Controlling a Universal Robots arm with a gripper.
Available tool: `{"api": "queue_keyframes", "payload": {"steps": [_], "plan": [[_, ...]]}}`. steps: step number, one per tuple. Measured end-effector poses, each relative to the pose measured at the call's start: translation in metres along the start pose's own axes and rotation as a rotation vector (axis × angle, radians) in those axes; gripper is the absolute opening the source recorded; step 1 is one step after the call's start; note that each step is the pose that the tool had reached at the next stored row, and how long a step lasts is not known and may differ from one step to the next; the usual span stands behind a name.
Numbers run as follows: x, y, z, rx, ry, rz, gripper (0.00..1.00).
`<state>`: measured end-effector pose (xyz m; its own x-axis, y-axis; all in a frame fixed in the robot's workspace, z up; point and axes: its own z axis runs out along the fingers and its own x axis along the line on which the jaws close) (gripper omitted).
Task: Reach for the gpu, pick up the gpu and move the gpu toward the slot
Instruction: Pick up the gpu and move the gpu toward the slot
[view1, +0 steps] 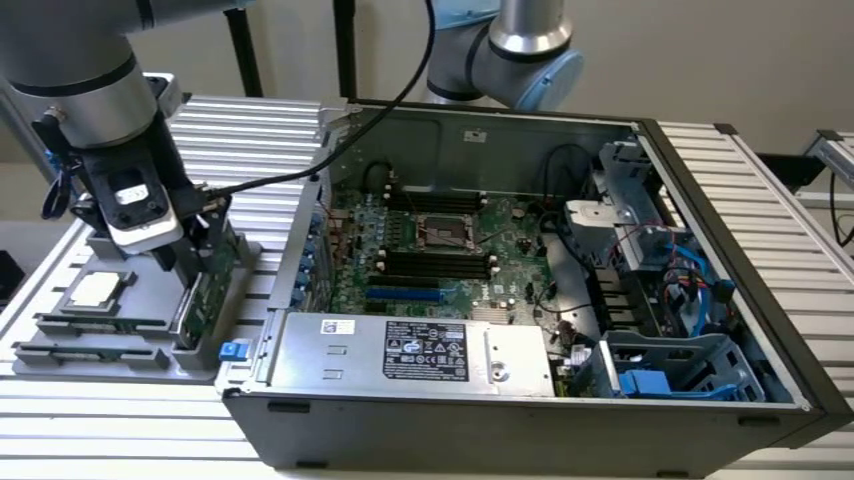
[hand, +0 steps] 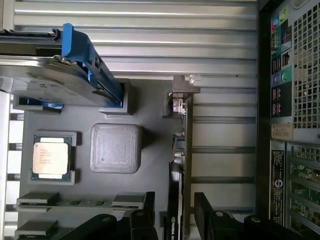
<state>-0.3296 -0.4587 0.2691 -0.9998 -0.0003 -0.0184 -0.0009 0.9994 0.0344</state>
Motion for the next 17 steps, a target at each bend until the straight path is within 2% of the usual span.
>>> {"api": "queue_keyframes", "payload": {"steps": [10,17], "plan": [[-0.001,0.0002,0.0172,0.0005,-0.0040,0.014,0.44],[-0.001,0.0067,0.0212,0.0062,-0.0045,0.020,0.44]]}}
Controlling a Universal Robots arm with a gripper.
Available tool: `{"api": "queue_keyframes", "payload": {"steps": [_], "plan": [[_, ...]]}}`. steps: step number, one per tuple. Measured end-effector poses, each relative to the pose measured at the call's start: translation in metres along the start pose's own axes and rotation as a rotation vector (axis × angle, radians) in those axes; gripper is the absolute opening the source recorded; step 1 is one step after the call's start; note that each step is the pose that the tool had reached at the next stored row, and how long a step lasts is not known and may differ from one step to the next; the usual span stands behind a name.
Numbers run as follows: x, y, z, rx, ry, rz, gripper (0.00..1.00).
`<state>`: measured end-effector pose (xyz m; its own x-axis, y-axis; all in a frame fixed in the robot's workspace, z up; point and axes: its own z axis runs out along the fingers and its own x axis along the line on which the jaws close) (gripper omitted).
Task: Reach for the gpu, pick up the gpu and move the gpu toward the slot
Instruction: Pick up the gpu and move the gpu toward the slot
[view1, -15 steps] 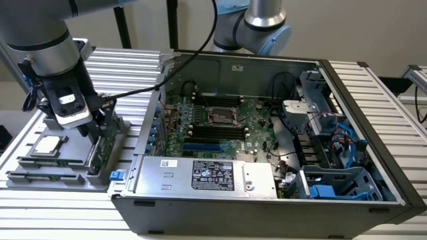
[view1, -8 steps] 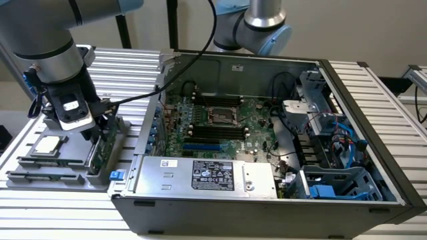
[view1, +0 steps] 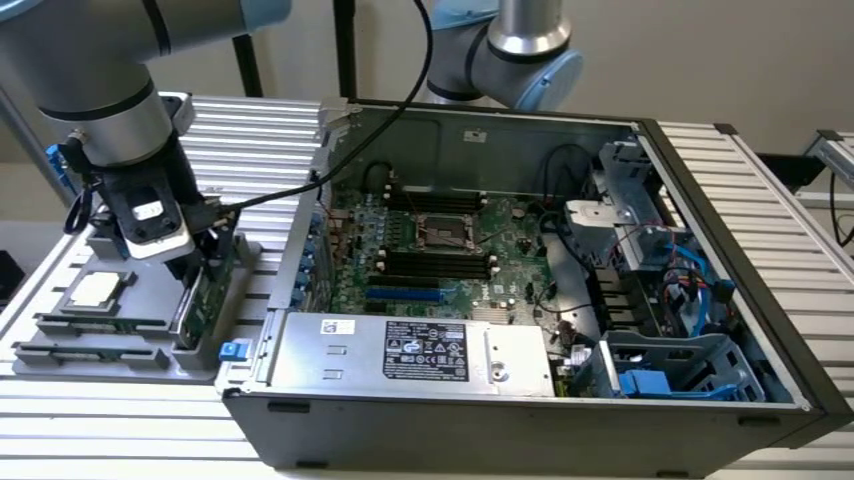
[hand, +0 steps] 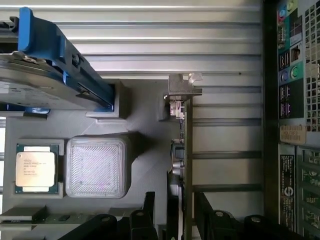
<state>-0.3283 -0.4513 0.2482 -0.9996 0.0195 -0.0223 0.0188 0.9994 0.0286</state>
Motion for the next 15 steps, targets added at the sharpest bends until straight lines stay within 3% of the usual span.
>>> {"api": "queue_keyframes", "payload": {"steps": [8,12,15], "plan": [[0.0001,0.0000,0.0043,0.0104,-0.0001,0.003,0.44],[0.0001,0.0000,0.0049,0.0112,-0.0002,0.004,0.44],[0.0001,0.0000,0.0049,0.0112,-0.0002,0.004,0.36]]}}
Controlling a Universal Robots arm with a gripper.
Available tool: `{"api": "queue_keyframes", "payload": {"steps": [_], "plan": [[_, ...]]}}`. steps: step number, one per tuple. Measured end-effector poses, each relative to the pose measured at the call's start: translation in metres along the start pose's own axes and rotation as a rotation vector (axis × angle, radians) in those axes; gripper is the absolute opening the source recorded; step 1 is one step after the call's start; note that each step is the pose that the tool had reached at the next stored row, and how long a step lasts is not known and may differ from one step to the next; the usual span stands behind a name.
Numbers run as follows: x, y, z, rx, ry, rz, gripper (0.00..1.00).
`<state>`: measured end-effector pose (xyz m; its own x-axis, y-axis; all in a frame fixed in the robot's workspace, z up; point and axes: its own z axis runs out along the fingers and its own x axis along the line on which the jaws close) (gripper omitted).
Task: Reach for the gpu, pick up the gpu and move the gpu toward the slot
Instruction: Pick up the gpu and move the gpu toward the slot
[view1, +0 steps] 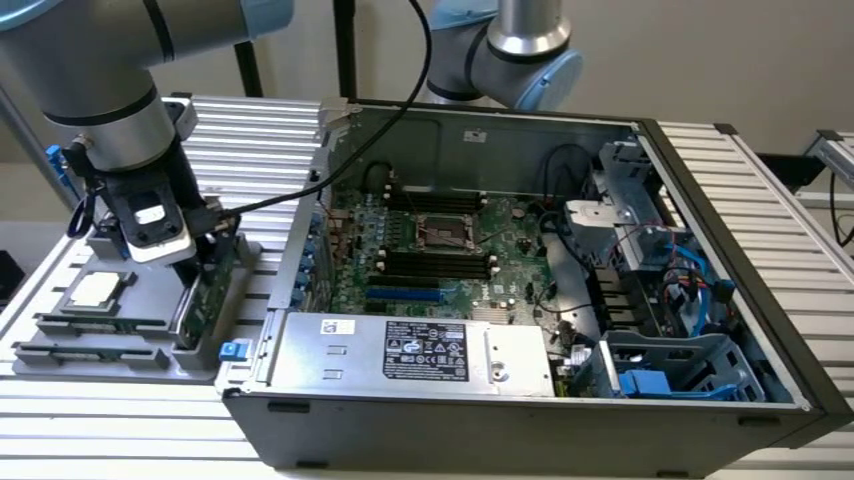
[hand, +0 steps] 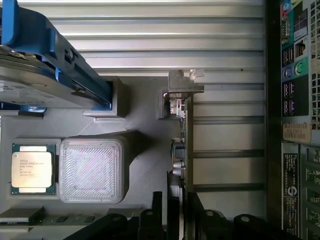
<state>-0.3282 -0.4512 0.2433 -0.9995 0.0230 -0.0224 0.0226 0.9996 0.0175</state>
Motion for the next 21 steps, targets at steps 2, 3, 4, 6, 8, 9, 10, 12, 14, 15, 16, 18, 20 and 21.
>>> {"api": "queue_keyframes", "payload": {"steps": [2,3,4,6,8,9,10,12,14,15,16,18,20,21], "plan": [[0.0000,0.0000,0.0000,0.0000,0.0000,0.000,0.29],[0.0000,0.0000,0.0000,0.0000,0.0000,0.000,0.29],[0.0000,0.0000,0.0000,0.0000,0.0001,0.000,0.29],[0.0000,0.0000,0.0000,0.0001,0.0000,0.000,0.29],[0.0000,0.0000,0.0000,0.0001,0.0000,0.000,0.26],[0.0000,0.0000,-0.0001,0.0001,0.0001,0.000,0.26],[0.0000,0.0000,0.0000,0.0001,0.0001,0.000,0.26],[0.0000,0.0000,0.0000,0.0000,0.0000,0.000,0.26],[0.0000,0.0000,0.0000,0.0000,0.0000,0.000,0.26],[0.0000,0.0000,0.0000,0.0000,0.0000,0.000,0.26],[0.0000,0.0000,0.0000,0.0000,0.0000,0.000,0.26],[0.0000,0.0000,-0.0001,-0.0003,-0.0002,0.000,0.26],[0.0000,0.0001,-0.0008,-0.0002,0.0003,0.000,0.26],[0.0000,0.0001,-0.0016,0.0000,0.0010,0.000,0.26]]}}
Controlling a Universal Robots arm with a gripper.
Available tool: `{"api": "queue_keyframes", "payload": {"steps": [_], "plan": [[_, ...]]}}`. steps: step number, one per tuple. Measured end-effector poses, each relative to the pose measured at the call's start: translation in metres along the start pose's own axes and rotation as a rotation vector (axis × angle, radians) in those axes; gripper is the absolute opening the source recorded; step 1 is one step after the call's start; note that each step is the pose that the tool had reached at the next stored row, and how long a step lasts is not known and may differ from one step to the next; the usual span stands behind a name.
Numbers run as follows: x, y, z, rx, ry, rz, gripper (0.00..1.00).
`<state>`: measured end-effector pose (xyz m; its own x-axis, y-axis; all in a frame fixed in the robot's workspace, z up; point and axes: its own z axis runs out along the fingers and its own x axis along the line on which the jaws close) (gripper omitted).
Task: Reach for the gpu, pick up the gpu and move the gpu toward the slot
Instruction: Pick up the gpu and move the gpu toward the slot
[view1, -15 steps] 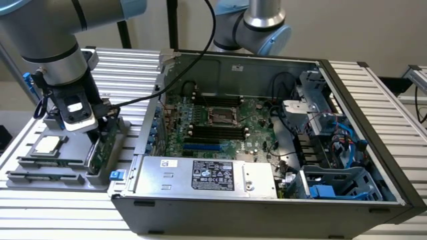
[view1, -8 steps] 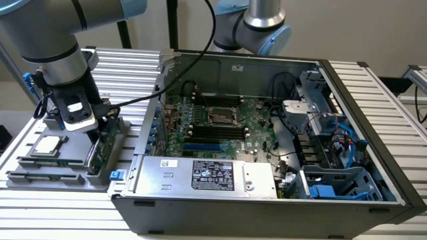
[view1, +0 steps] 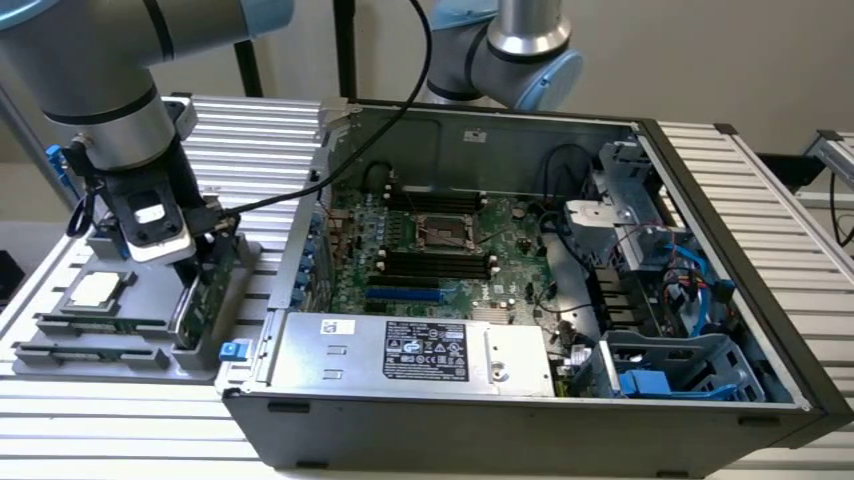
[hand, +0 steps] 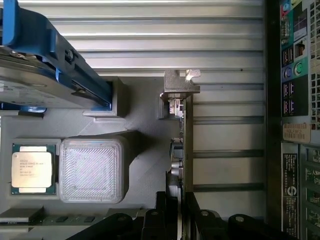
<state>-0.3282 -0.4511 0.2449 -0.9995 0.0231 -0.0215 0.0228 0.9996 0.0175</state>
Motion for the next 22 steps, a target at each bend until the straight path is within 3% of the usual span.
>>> {"api": "queue_keyframes", "payload": {"steps": [12,22], "plan": [[-0.002,0.0003,-0.0185,0.0002,0.0114,0.000,0.26],[-0.006,0.0009,-0.0592,0.0002,0.0186,0.000,0.26]]}}
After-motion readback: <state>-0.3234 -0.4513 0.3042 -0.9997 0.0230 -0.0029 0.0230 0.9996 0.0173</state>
